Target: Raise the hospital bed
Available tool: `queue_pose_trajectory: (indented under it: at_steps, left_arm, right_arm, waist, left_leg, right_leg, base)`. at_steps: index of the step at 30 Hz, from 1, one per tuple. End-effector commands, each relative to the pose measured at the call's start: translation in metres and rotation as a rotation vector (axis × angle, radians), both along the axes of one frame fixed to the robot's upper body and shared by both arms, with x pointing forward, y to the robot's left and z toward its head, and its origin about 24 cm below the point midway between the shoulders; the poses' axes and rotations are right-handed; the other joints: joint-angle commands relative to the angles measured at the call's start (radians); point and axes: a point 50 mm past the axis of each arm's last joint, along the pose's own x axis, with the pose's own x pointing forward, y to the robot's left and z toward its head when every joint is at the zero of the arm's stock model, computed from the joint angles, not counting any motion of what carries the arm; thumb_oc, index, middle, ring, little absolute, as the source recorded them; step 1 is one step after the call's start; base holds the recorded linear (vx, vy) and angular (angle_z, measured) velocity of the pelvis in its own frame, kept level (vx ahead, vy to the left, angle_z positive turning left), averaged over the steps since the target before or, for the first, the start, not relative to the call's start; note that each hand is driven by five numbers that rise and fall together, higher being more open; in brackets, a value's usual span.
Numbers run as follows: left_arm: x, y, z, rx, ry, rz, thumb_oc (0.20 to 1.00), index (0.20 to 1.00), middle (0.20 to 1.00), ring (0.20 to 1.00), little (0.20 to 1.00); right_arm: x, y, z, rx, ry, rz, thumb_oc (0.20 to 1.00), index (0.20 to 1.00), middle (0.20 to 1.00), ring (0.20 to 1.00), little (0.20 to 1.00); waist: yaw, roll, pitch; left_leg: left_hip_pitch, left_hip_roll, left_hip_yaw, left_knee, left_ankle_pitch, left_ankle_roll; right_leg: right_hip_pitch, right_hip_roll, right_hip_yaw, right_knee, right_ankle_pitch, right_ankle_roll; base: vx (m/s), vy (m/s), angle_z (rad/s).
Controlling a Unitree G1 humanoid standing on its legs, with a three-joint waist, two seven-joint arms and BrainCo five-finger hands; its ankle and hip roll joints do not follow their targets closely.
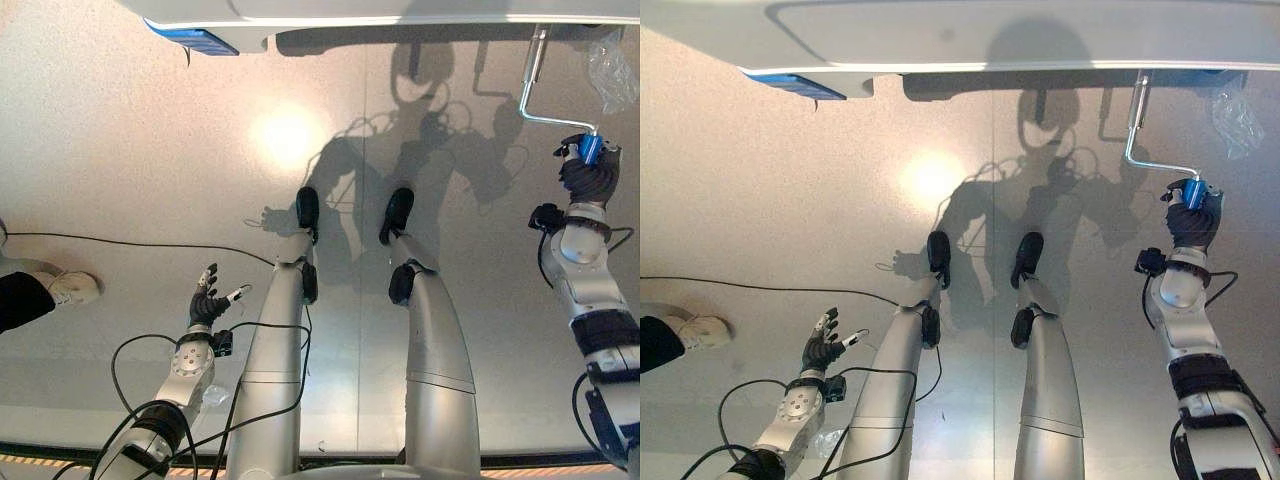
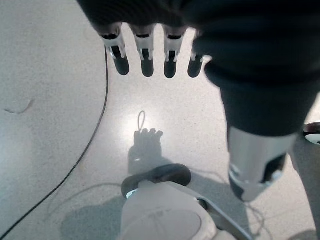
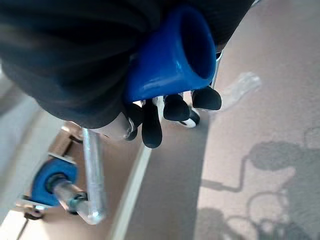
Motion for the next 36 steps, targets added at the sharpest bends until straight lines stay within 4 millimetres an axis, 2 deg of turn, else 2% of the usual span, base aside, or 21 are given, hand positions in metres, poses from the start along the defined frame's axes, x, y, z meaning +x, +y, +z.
queue_pose_trajectory:
  at_steps: [1,3,5,6,7,8,11,12,13,17,18,19,20,21,24,28,30,33,34,35,36]
  left_arm:
    - [-0.045,0.007,-0.036,-0.054,0.133,0.104,1.0,1.0,1.0,1.0,1.0]
    - [-0.048,0.006,-0.039,-0.056,0.153,0.105,1.0,1.0,1.0,1.0,1.0]
    - [-0.049,0.007,-0.039,-0.055,0.154,0.106,1.0,1.0,1.0,1.0,1.0]
    - [-0.053,0.008,-0.043,-0.051,0.182,0.109,1.0,1.0,1.0,1.0,1.0]
    - [-0.053,0.008,-0.043,-0.051,0.182,0.11,1.0,1.0,1.0,1.0,1.0]
    - [-0.055,0.008,-0.046,-0.052,0.197,0.107,1.0,1.0,1.0,1.0,1.0]
    - [-0.058,0.006,-0.049,-0.059,0.214,0.098,1.0,1.0,1.0,1.0,1.0]
    - [-0.058,0.006,-0.049,-0.059,0.214,0.099,1.0,1.0,1.0,1.0,1.0]
    - [-0.058,0.005,-0.051,-0.06,0.226,0.1,1.0,1.0,1.0,1.0,1.0]
    - [-0.058,0.005,-0.052,-0.058,0.237,0.106,1.0,1.0,1.0,1.0,1.0]
    - [-0.058,0.005,-0.052,-0.058,0.237,0.107,1.0,1.0,1.0,1.0,1.0]
    - [-0.058,0.004,-0.052,-0.051,0.239,0.108,1.0,1.0,1.0,1.0,1.0]
    - [-0.058,0.005,-0.052,-0.051,0.239,0.109,1.0,1.0,1.0,1.0,1.0]
    - [-0.057,0.005,-0.053,-0.046,0.246,0.113,1.0,1.0,1.0,1.0,1.0]
    - [-0.054,0.006,-0.05,-0.028,0.24,0.106,1.0,1.0,1.0,1.0,1.0]
    - [-0.047,0.007,-0.046,-0.014,0.224,0.104,1.0,1.0,1.0,1.0,1.0]
    - [-0.043,0.008,-0.045,-0.01,0.219,0.107,1.0,1.0,1.0,1.0,1.0]
    - [-0.038,0.007,-0.041,0.002,0.201,0.092,1.0,1.0,1.0,1.0,1.0]
    - [-0.036,0.006,-0.04,0.001,0.194,0.089,1.0,1.0,1.0,1.0,1.0]
    - [-0.036,0.006,-0.04,0.001,0.193,0.09,1.0,1.0,1.0,1.0,1.0]
    - [-0.034,0.004,-0.04,-0.003,0.191,0.08,1.0,1.0,1.0,1.0,1.0]
  right_arm:
    - [-0.061,0.012,0.065,0.153,-0.644,0.1,0.2,0.2,0.2,0.2,0.2]
    - [-0.067,0.033,0.067,0.171,-0.683,0.253,0.2,0.2,0.2,0.2,0.2]
    - [-0.067,0.032,0.067,0.172,-0.682,0.256,0.2,0.2,0.2,0.2,0.2]
    - [-0.073,0.062,0.068,0.166,-0.684,0.473,0.2,0.2,0.2,0.2,0.2]
    - [-0.073,0.062,0.068,0.166,-0.683,0.476,0.2,0.2,0.2,0.2,0.2]
    - [-0.077,0.081,0.07,0.146,-0.67,0.607,0.2,0.2,0.2,0.2,0.2]
    - [-0.077,0.107,0.071,0.141,-0.638,0.804,0.2,0.2,0.2,0.2,0.2]
    - [-0.077,0.108,0.071,0.141,-0.638,0.805,0.2,0.2,0.2,0.2,0.2]
    - [-0.075,0.124,0.072,0.164,-0.627,0.924,0.2,0.2,0.2,0.2,0.2]
    - [-0.078,0.152,0.082,0.123,-0.631,1.046,0.2,0.2,0.2,0.2,0.2]
    - [-0.078,0.152,0.082,0.123,-0.63,1.046,0.2,0.2,0.2,0.2,0.2]
    - [-0.078,0.165,0.085,0.128,-0.638,1.104,0.2,0.2,0.2,0.2,0.2]
    - [-0.078,0.165,0.085,0.128,-0.639,1.104,0.2,0.2,0.2,0.2,0.2]
    - [-0.079,0.18,0.09,0.092,-0.644,1.141,0.2,0.2,0.2,0.2,0.2]
    - [-0.078,0.203,0.099,-0.029,-0.642,1.154,0.2,0.2,0.2,0.2,0.2]
    - [-0.06,0.245,0.103,-0.184,-0.566,1.161,0.2,0.2,0.2,0.2,0.2]
    - [-0.044,0.265,0.103,-0.308,-0.507,1.103,0.2,0.2,0.2,0.2,0.2]
    - [-0.005,0.292,0.085,-0.461,-0.317,0.98,0.2,0.2,0.2,0.2,0.2]
    - [0.004,0.298,0.081,-0.467,-0.279,0.954,0.2,0.2,0.2,0.2,0.2]
    - [0.004,0.299,0.081,-0.467,-0.281,0.955,0.2,0.2,0.2,0.2,0.2]
    - [0.016,0.304,0.076,-0.502,-0.223,0.912,0.2,0.2,0.2,0.2,0.2]
  waist:
    - [-0.017,0.033,-0.028]
    - [-0.017,0.028,-0.028]
    - [-0.018,0.027,-0.028]
    - [-0.017,0.022,-0.029]
    - [-0.018,0.021,-0.029]
    - [-0.015,0.02,-0.029]
    - [-0.007,0.02,-0.029]
    - [-0.008,0.02,-0.029]
    - [0.0,0.023,-0.029]
    - [0.009,0.024,-0.029]
    - [0.008,0.024,-0.029]
    - [0.014,0.024,-0.029]
    - [0.014,0.024,-0.029]
    - [0.02,0.024,-0.029]
    - [0.03,0.024,-0.029]
    - [0.051,0.026,-0.029]
    - [0.061,0.027,-0.029]
    - [0.083,0.038,-0.029]
    - [0.087,0.04,-0.029]
    - [0.086,0.039,-0.029]
    - [0.093,0.042,-0.029]
  left_leg:
    - [0.034,-0.001,-0.03,-0.044,0.005,-0.064]
    - [0.034,0.002,-0.029,-0.045,0.006,-0.062]
    - [0.034,0.001,-0.029,-0.045,0.006,-0.062]
    - [0.033,0.003,-0.028,-0.042,0.011,-0.061]
    - [0.033,0.003,-0.028,-0.042,0.011,-0.061]
    - [0.034,0.005,-0.027,-0.045,0.014,-0.062]
    - [0.039,0.005,-0.024,-0.052,0.02,-0.062]
    - [0.039,0.005,-0.024,-0.052,0.02,-0.062]
    - [0.045,0.006,-0.023,-0.057,0.023,-0.062]
    - [0.056,0.007,-0.024,-0.069,0.026,-0.063]
    - [0.056,0.007,-0.024,-0.069,0.026,-0.063]
    - [0.059,0.006,-0.025,-0.068,0.025,-0.062]
    - [0.059,0.006,-0.025,-0.068,0.025,-0.062]
    - [0.058,0.006,-0.025,-0.063,0.023,-0.061]
    - [0.062,0.006,-0.024,-0.066,0.022,-0.061]
    - [0.064,0.006,-0.023,-0.066,0.021,-0.06]
    - [0.063,0.006,-0.024,-0.064,0.021,-0.06]
    - [0.06,0.004,-0.025,-0.057,0.019,-0.058]
    - [0.058,0.003,-0.025,-0.055,0.019,-0.058]
    - [0.057,0.003,-0.025,-0.055,0.019,-0.058]
    - [0.055,0.001,-0.026,-0.052,0.02,-0.058]
  right_leg:
    - [0.022,0.022,-0.012,0.08,-0.035,0.036]
    - [0.024,0.022,-0.014,0.077,-0.031,0.039]
    - [0.024,0.022,-0.014,0.077,-0.031,0.039]
    - [0.027,0.022,-0.016,0.073,-0.027,0.04]
    - [0.027,0.022,-0.017,0.073,-0.027,0.04]
    - [0.031,0.021,-0.019,0.066,-0.023,0.041]
    - [0.037,0.02,-0.022,0.059,-0.016,0.043]
    - [0.037,0.02,-0.022,0.059,-0.016,0.043]
    - [0.043,0.018,-0.023,0.053,-0.011,0.045]
    - [0.054,0.016,-0.025,0.043,-0.007,0.048]
    - [0.054,0.016,-0.025,0.043,-0.007,0.048]
    - [0.057,0.015,-0.026,0.046,-0.008,0.049]
    - [0.057,0.015,-0.026,0.046,-0.008,0.049]
    - [0.057,0.013,-0.026,0.047,-0.008,0.048]
    - [0.061,0.011,-0.026,0.044,-0.008,0.048]
    - [0.064,0.007,-0.025,0.038,-0.008,0.046]
    - [0.063,0.005,-0.026,0.041,-0.01,0.044]
    - [0.058,0.002,-0.027,0.053,-0.016,0.04]
    - [0.055,0.001,-0.028,0.055,-0.016,0.039]
    - [0.055,0.001,-0.027,0.055,-0.016,0.039]
    - [0.052,0.0,-0.027,0.058,-0.016,0.038]
  base:
    - [0.0,0.0,0.0]
    - [0.0,0.0,0.0]
    - [0.0,0.003,-0.02]
    - [0.0,0.0,0.0]
    - [-0.01,0.01,-0.04]
    - [-0.01,0.014,-0.05]
    - [0.0,0.008,-0.02]
    - [0.0,0.0,0.0]
    - [0.0,0.0,0.0]
    - [0.0,0.005,-0.03]
    - [0.0,0.0,0.0]
    - [0.0,0.0,0.0]
    - [0.0,0.0,0.0]
    - [0.0,0.0,0.0]
    - [0.01,0.003,-0.04]
    - [0.01,0.008,-0.05]
    - [0.01,0.006,-0.07]
    - [0.0,0.001,-0.01]
    - [0.0,0.014,-0.04]
    - [0.0,0.011,-0.04]
    - [0.0,0.0,0.0]
